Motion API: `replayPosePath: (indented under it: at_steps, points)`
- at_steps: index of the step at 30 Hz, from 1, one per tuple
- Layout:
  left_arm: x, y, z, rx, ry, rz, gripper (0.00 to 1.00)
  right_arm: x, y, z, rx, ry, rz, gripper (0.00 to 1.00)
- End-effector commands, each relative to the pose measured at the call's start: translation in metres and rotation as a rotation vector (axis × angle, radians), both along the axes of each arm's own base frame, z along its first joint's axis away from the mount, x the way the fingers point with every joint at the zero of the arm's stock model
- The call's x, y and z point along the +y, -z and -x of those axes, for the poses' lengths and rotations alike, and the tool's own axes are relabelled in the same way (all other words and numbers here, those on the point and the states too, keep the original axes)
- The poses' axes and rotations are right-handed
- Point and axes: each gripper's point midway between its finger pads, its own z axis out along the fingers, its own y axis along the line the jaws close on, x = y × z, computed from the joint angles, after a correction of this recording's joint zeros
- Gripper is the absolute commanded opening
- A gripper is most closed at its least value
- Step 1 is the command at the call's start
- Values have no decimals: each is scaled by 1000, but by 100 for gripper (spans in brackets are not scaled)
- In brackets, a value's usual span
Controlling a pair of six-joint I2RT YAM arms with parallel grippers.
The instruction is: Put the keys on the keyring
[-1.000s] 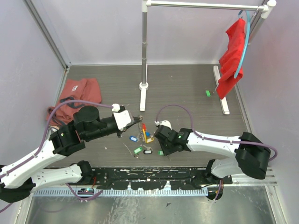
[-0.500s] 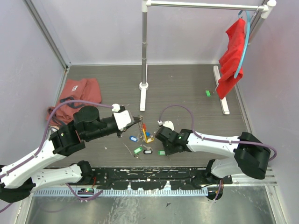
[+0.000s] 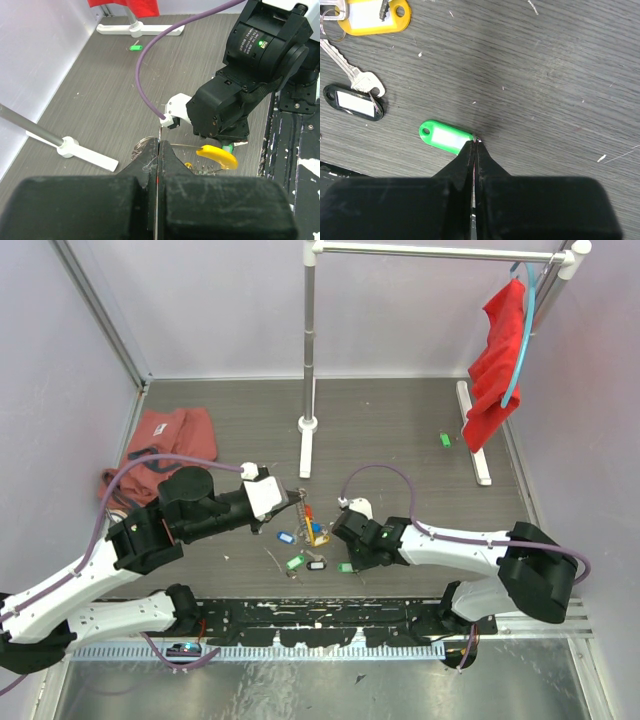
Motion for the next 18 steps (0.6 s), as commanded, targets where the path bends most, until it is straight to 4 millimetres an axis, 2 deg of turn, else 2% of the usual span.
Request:
replayPosePath:
  at_steps: [1,4,7,12,18]
  points:
    - [-2,-2,0,-15,10,11,0,6,-9,-10,-47,21,-34,1]
    - [-2,-3,-1,-15,8,11,0,5,-21,-14,-82,18,-44,1]
    - [-1,-4,-1,-18,6,15,0,5,-45,-22,-150,-15,-62,1]
    - [0,-7,0,-21,6,24,0,17,-107,-34,-309,-173,-149,1]
    - [3,-11,0,-26,-6,43,0,20,-186,-45,-540,-253,-286,1]
